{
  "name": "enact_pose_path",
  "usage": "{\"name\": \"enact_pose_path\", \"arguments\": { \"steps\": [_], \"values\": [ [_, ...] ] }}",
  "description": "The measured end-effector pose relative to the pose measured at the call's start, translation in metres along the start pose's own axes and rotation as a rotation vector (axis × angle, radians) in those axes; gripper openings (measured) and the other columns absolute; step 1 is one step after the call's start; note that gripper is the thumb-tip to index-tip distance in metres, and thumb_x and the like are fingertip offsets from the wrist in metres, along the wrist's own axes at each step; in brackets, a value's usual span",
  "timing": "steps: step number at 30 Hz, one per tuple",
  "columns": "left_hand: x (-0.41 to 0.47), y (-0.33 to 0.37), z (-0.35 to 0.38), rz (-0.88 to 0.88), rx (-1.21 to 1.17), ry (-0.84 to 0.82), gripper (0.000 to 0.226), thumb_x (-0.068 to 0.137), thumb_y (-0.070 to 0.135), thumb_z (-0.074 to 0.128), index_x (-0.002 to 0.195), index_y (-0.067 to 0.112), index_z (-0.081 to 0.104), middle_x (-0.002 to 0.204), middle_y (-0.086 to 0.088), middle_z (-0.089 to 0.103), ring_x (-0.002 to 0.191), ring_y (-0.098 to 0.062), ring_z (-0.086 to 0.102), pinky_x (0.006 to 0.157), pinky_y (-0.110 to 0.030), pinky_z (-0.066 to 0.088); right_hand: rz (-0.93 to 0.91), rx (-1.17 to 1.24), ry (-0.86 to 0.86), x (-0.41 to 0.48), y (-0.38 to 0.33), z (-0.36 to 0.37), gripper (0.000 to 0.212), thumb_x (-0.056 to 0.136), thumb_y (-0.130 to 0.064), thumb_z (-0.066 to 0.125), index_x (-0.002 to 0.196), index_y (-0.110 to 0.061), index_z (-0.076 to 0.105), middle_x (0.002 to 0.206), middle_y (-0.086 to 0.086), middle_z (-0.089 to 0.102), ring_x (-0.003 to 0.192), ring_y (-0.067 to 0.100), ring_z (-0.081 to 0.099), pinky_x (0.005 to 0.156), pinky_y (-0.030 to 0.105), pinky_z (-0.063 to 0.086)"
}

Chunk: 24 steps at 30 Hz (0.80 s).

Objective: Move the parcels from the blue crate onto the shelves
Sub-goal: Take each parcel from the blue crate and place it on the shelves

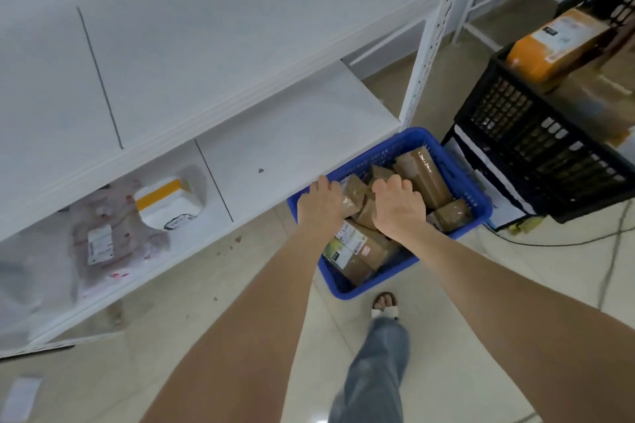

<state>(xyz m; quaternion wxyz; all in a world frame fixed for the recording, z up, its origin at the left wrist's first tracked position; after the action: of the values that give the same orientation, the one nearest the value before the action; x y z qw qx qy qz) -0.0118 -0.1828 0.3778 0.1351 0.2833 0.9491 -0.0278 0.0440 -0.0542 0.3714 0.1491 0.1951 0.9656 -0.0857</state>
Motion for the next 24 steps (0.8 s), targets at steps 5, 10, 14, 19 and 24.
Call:
{"name": "enact_pose_path", "arguments": {
  "steps": [5,10,14,19,24],
  "values": [
    [0.056,0.003,0.046,-0.123,-0.058,-0.099,0.039,0.090,0.014,0.051,0.128,0.007,0.042,0.129,-0.011,0.042,0.115,-0.025,0.047,0.076,-0.033,0.047,-0.091,-0.036,-0.104,0.070,0.010,0.029,0.044,0.091,-0.025,0.055,0.131,-0.016,0.039,0.133,0.011,0.041,0.124,0.029,0.039,0.098,0.040,0.040],
    [0.092,0.003,0.095,-0.201,-0.083,-0.196,0.042,0.091,0.015,0.051,0.130,0.006,0.039,0.131,-0.012,0.040,0.116,-0.024,0.046,0.072,-0.031,0.044,-0.152,-0.045,-0.210,0.124,0.012,0.066,0.056,0.088,-0.027,0.059,0.137,-0.016,0.034,0.135,0.011,0.038,0.124,0.028,0.038,0.097,0.038,0.040],
    [0.130,0.001,0.131,-0.260,-0.120,-0.226,0.045,0.090,0.015,0.053,0.132,0.008,0.038,0.129,-0.010,0.040,0.114,-0.022,0.046,0.072,-0.031,0.044,-0.172,-0.060,-0.237,0.169,0.016,0.107,0.060,0.086,-0.032,0.063,0.137,-0.016,0.035,0.134,0.010,0.040,0.121,0.027,0.041,0.096,0.038,0.042],
    [0.177,0.009,0.183,-0.409,-0.302,-0.255,0.043,0.091,0.014,0.052,0.131,0.010,0.039,0.129,-0.008,0.038,0.114,-0.023,0.046,0.068,-0.031,0.042,-0.094,0.059,-0.284,0.224,0.032,0.165,0.055,0.089,-0.031,0.058,0.136,-0.018,0.033,0.133,0.010,0.038,0.121,0.028,0.040,0.097,0.039,0.040],
    [0.218,0.007,0.245,-0.741,-0.693,-0.276,0.044,0.095,0.020,0.047,0.136,0.011,0.035,0.137,-0.009,0.036,0.113,-0.028,0.052,0.079,-0.039,0.048,0.117,0.423,-0.409,0.267,0.050,0.230,0.079,0.077,-0.056,0.064,0.141,-0.024,0.030,0.139,0.010,0.038,0.124,0.029,0.042,0.098,0.047,0.043]
  ]
}}
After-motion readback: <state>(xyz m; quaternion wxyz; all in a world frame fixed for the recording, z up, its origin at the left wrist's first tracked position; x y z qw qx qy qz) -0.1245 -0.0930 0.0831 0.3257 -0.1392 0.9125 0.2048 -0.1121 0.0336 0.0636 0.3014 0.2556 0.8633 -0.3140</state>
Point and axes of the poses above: each hand's wrist, its own x-axis towards the middle knuckle, its own z-axis out of the palm, y = z × x, the point moved 1 cm from there along x, towards the middle knuckle
